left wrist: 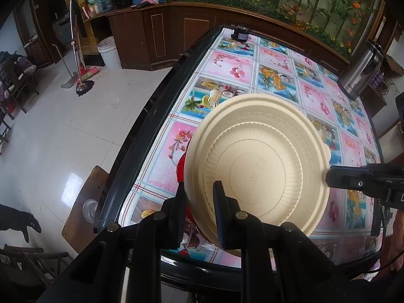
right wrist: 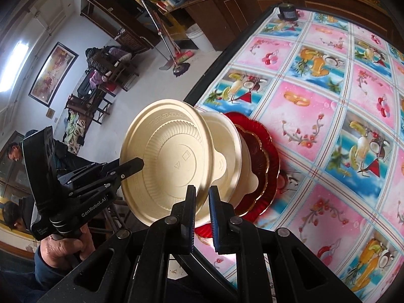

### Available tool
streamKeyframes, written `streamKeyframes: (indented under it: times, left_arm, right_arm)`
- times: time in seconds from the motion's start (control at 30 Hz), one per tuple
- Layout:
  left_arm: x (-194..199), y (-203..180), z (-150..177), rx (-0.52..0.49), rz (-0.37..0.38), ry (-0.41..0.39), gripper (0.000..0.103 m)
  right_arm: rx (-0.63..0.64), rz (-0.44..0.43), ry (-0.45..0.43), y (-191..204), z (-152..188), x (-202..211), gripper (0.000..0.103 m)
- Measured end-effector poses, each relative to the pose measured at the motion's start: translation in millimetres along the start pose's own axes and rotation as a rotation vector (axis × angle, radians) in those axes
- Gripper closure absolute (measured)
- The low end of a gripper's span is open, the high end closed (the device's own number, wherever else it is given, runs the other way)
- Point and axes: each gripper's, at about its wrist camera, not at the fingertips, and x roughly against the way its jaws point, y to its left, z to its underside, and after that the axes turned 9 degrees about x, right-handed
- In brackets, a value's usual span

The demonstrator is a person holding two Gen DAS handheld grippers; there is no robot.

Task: Organize plates and bowls
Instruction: 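Carry the beige bowl with the left gripper over the stack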

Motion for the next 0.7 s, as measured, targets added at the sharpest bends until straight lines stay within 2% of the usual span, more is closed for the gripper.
streamKeyframes:
  times: [0.7]
  left_arm:
    - [-32,-4,-5,-0.039,-0.002,0.051,0.085]
  right_arm:
    - [-0.077,0.008,0.020,-21,6,-17,0.091]
